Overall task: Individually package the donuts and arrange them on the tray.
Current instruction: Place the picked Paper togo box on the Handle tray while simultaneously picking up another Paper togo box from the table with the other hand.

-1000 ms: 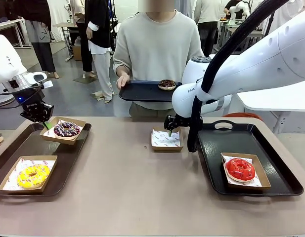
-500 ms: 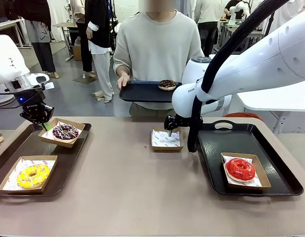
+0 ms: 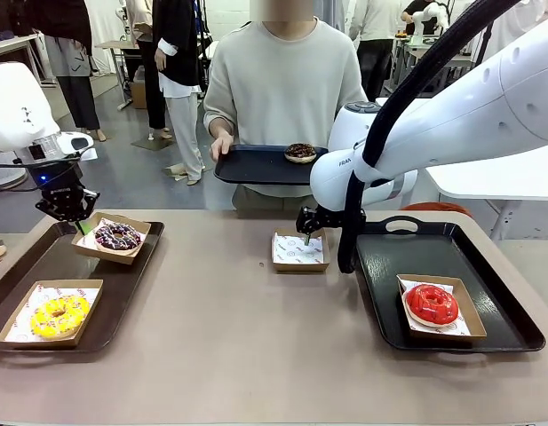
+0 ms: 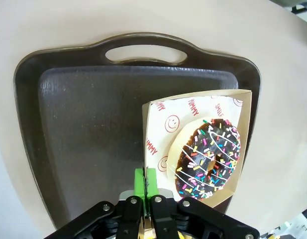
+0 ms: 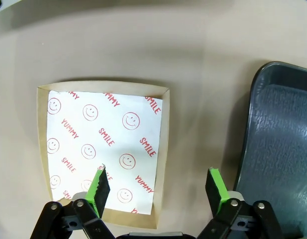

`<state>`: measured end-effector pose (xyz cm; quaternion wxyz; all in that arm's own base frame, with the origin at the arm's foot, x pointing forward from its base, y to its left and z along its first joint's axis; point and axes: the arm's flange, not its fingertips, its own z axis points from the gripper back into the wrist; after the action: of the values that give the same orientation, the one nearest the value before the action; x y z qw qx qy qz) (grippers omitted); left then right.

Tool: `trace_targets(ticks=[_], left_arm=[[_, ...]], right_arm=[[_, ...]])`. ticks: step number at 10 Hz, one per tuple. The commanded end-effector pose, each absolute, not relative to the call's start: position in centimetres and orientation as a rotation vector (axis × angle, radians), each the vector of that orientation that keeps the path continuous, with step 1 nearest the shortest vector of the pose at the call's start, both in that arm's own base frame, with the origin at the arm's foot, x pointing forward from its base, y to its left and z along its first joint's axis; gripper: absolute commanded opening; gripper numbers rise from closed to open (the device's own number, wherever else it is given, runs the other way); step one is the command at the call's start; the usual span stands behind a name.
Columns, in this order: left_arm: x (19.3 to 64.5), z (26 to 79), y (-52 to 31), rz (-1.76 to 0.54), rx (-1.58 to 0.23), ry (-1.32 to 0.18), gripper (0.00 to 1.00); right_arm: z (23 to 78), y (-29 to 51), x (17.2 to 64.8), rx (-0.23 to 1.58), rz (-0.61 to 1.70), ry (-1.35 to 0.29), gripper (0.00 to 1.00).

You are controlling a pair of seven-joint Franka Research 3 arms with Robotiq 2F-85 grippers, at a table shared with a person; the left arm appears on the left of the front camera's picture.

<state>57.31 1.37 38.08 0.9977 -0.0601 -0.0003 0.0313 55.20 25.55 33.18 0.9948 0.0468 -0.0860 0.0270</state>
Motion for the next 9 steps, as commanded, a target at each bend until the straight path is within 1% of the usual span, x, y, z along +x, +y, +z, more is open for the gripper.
trace_targets(ticks=[1,6,7,8,9], left_arm=[[57.5,37.3,0.5,0.111,-0.067,-0.006,0.01],[58.3,36.8,0.2,0.094,-0.05,0.004,0.01],[58.5,36.6,0.3,0.073,-0.064,0.01,0.41],[58.7,36.5,0.4,0.063,-0.063,0.019,0.61],[58.7,36.4,0.4,0.059,-0.066,0.023,1.0]], right_arm=[[32.8,25.6,55.4,0.091,0.051,-0.183,1.0],[32.6,25.3,55.6,0.109,0.056,-0.169,1.0],[32.5,25.2,55.7,0.111,0.059,-0.165,0.42],[32.5,25.2,55.6,0.112,0.054,-0.161,0.41],[32.5,25.1,55.7,0.113,0.049,-0.159,0.0]])
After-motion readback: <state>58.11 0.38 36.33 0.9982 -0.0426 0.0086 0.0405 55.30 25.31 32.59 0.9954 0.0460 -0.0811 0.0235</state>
